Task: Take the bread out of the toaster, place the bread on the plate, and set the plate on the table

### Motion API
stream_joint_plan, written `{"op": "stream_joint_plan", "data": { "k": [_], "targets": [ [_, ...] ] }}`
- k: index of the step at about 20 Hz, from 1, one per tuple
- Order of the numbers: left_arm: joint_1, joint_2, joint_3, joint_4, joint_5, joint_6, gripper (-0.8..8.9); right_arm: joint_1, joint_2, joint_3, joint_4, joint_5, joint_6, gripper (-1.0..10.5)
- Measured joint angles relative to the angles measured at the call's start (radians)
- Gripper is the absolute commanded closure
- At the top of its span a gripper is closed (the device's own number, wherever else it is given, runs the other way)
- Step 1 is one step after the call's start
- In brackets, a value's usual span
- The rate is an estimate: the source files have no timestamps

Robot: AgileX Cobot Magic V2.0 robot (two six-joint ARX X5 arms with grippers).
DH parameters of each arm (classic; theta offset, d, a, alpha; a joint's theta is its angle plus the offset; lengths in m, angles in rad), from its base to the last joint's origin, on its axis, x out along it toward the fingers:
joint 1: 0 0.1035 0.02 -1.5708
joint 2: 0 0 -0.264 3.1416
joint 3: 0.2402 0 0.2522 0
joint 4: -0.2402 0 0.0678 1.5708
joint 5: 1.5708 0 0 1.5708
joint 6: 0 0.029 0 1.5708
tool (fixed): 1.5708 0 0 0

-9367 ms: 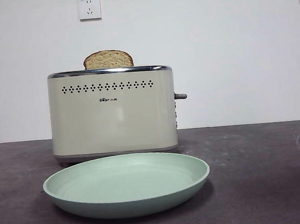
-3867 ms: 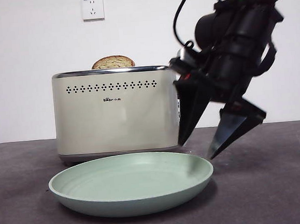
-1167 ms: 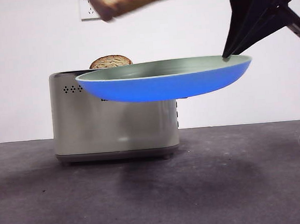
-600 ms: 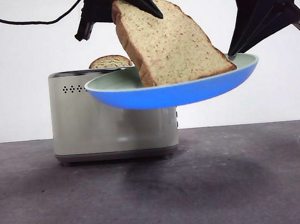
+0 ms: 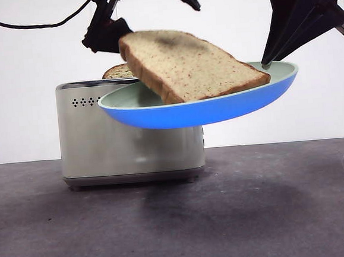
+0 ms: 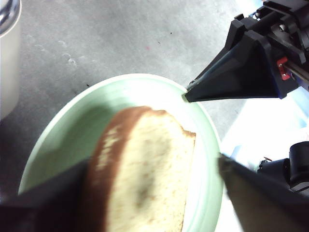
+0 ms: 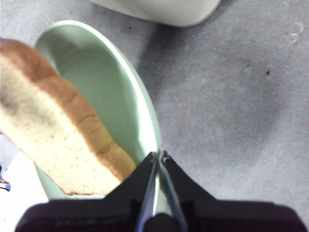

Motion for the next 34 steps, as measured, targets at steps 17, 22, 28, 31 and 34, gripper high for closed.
{"op": "stream_joint_plan", "data": {
  "k": [17, 22, 28, 31, 34],
  "targets": [
    [-0.018, -0.041, 0.526, -0.349, -0.011, 0.108, 3.2, -0.092, 0.0, 0.0, -0.006, 0.001, -0.039, 9.6],
    [-0.018, -0.182, 0.531, -0.354, -0.014, 0.118, 3.2, -0.189, 0.065, -0.001, -0.052, 0.008, -0.083, 9.6],
    [-0.018, -0.32, 0.531, -0.357, -0.071, 0.135, 3.2, -0.213, 0.222, -0.001, -0.047, 0.009, -0.098, 9.6],
    [-0.018, -0.352, 0.531, -0.377, -0.124, 0.142, 3.2, -0.212, 0.306, -0.001, -0.031, 0.009, -0.101, 9.6],
    [-0.018, -0.36, 0.531, -0.395, -0.147, 0.148, 3.2, -0.211, 0.367, -0.001, -0.008, 0.022, -0.101, 9.6]
  ]
}}
